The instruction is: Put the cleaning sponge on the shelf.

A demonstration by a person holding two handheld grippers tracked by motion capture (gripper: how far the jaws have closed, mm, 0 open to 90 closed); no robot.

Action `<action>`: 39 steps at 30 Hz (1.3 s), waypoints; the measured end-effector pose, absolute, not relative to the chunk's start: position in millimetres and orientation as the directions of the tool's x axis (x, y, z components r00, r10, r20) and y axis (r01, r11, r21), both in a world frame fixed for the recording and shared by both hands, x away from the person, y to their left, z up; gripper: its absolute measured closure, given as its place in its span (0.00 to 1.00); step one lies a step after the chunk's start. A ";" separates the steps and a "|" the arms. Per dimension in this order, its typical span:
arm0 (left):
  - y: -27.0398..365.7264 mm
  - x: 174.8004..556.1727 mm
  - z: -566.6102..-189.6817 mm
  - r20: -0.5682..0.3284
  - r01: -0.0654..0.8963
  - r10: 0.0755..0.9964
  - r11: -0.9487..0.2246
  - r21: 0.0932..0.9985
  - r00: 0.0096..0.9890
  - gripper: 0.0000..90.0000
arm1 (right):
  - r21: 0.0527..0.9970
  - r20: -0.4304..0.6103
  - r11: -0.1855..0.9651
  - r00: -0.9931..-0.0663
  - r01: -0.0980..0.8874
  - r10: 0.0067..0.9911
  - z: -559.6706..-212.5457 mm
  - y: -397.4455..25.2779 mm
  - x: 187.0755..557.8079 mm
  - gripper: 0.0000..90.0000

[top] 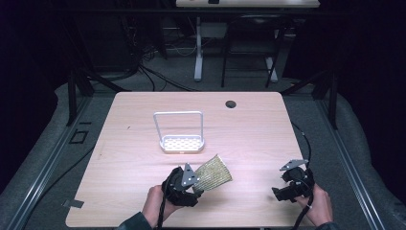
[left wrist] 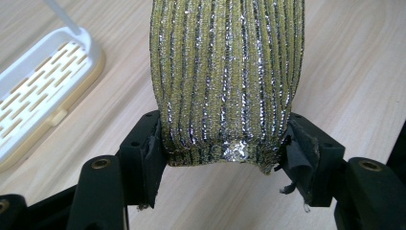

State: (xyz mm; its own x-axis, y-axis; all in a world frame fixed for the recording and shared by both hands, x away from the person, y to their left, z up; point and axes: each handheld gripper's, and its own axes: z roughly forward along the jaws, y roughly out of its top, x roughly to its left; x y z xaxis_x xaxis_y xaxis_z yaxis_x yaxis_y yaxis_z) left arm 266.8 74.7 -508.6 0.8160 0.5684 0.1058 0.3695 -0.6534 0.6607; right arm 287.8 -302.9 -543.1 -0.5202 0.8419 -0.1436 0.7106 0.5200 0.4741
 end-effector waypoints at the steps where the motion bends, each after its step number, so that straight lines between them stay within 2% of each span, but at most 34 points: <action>1: 77.3 267.1 -508.4 0.106 0.373 0.574 -0.650 0.662 0.812 0.41 | 0.478 -0.143 0.519 -0.520 0.709 0.842 -543.6 -302.8 287.9 0.05; 16: 96.1 270.9 -509.5 0.114 0.401 0.610 -0.638 0.658 0.784 0.41 | 0.468 -0.142 0.522 -0.522 0.713 0.841 -543.1 -302.2 287.9 0.05; 39: 122.5 301.7 -520.2 0.116 0.489 0.713 -0.580 0.652 0.692 0.41 | 0.465 -0.145 0.527 -0.526 0.711 0.838 -543.4 -301.3 288.3 0.05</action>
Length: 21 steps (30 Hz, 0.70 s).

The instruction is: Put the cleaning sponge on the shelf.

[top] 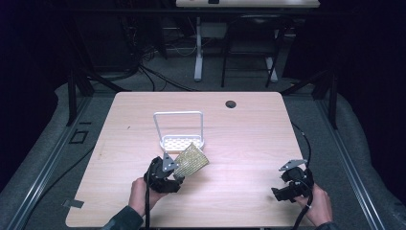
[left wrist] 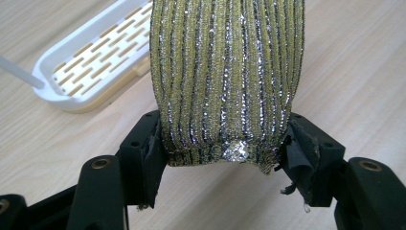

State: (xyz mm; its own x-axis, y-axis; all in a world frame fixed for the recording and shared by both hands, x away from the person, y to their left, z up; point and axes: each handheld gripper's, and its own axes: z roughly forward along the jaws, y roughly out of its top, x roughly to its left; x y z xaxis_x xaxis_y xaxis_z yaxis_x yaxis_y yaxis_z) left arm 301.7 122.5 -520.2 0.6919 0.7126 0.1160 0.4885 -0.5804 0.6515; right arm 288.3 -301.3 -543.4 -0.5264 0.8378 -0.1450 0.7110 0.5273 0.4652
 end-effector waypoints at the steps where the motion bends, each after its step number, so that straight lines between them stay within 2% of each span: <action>1: 123.6 303.4 -520.6 0.117 0.493 0.716 -0.579 0.650 0.688 0.41 | 0.465 -0.145 0.527 -0.527 0.711 0.838 -543.4 -301.1 288.2 0.05; 21: 140.6 345.4 -533.7 0.090 0.560 0.809 -0.478 0.676 0.581 0.41 | 0.468 -0.131 0.526 -0.533 0.710 0.836 -543.8 -299.4 289.6 0.06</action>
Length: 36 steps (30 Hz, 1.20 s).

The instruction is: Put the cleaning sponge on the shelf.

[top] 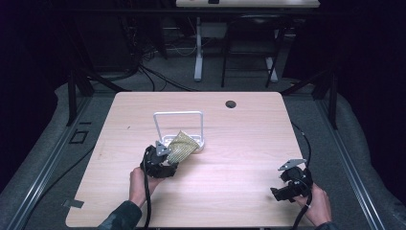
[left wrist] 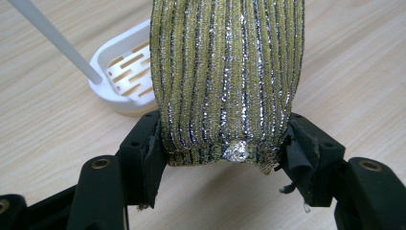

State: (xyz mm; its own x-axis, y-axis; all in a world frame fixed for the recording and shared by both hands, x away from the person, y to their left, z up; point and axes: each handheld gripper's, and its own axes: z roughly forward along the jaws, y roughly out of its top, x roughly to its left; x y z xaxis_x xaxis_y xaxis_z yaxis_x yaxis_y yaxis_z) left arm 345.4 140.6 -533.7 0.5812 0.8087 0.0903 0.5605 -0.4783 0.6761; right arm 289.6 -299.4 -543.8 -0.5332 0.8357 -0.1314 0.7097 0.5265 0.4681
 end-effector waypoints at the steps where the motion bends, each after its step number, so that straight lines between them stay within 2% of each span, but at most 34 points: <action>1: 140.9 347.1 -534.7 0.091 0.562 0.813 -0.474 0.678 0.576 0.41 | 0.468 -0.132 0.526 -0.533 0.710 0.836 -543.9 -299.6 289.7 0.06; 17: 140.6 369.9 -538.2 0.073 0.584 0.850 -0.418 0.695 0.522 0.41 | 0.466 -0.134 0.524 -0.529 0.713 0.838 -542.3 -299.9 288.5 0.06; 26: 130.1 381.1 -547.3 0.101 0.589 0.854 -0.432 0.683 0.510 0.41 | 0.470 -0.135 0.524 -0.529 0.710 0.838 -542.5 -300.3 288.5 0.06; 36: 121.0 394.5 -548.1 0.053 0.623 0.876 -0.383 0.682 0.480 0.40 | 0.461 -0.137 0.534 -0.538 0.709 0.832 -543.7 -299.3 288.7 0.06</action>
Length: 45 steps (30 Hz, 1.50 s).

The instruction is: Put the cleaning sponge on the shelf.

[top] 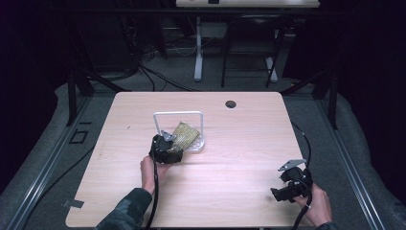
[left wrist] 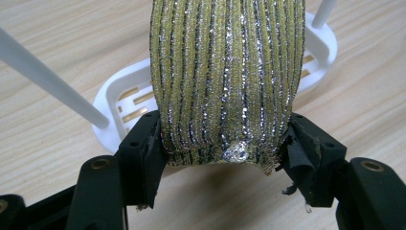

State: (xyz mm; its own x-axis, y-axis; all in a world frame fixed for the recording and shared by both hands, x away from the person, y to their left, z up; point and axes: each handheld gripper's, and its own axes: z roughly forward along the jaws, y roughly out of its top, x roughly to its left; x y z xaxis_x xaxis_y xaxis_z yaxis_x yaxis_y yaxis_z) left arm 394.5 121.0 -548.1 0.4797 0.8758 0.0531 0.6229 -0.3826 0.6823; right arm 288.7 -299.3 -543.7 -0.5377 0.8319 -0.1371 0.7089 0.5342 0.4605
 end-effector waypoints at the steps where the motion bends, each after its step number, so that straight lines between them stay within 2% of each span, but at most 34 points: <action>1: 119.7 395.1 -549.0 0.054 0.624 0.876 -0.383 0.681 0.479 0.40 | 0.462 -0.135 0.533 -0.537 0.709 0.832 -543.5 -299.2 288.4 0.06; 15: 112.0 407.0 -556.8 0.042 0.653 0.884 -0.375 0.657 0.465 0.35 | 0.453 -0.132 0.551 -0.558 0.701 0.819 -545.5 -298.0 289.9 0.06; 31: 108.4 408.5 -555.5 0.049 0.678 0.891 -0.378 0.631 0.452 0.17 | 0.453 -0.130 0.550 -0.558 0.702 0.820 -543.3 -299.1 284.4 0.06; 38: 106.5 405.0 -549.4 0.031 0.669 0.890 -0.363 0.649 0.454 0.12 | 0.448 -0.137 0.560 -0.566 0.697 0.813 -542.6 -299.5 283.9 0.06; 45: 107.5 405.0 -550.7 0.020 0.691 0.896 -0.356 0.629 0.443 0.09 | 0.446 -0.134 0.560 -0.567 0.698 0.813 -542.0 -298.3 283.3 0.06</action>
State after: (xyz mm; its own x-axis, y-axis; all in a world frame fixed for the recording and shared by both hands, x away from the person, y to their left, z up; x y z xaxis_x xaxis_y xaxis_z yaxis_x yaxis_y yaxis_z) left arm 405.0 107.5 -550.7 0.4434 0.8961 0.0199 0.6911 -0.3559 0.6291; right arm 283.3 -298.3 -542.0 -0.5669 0.8129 -0.1339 0.6981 0.5602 0.4459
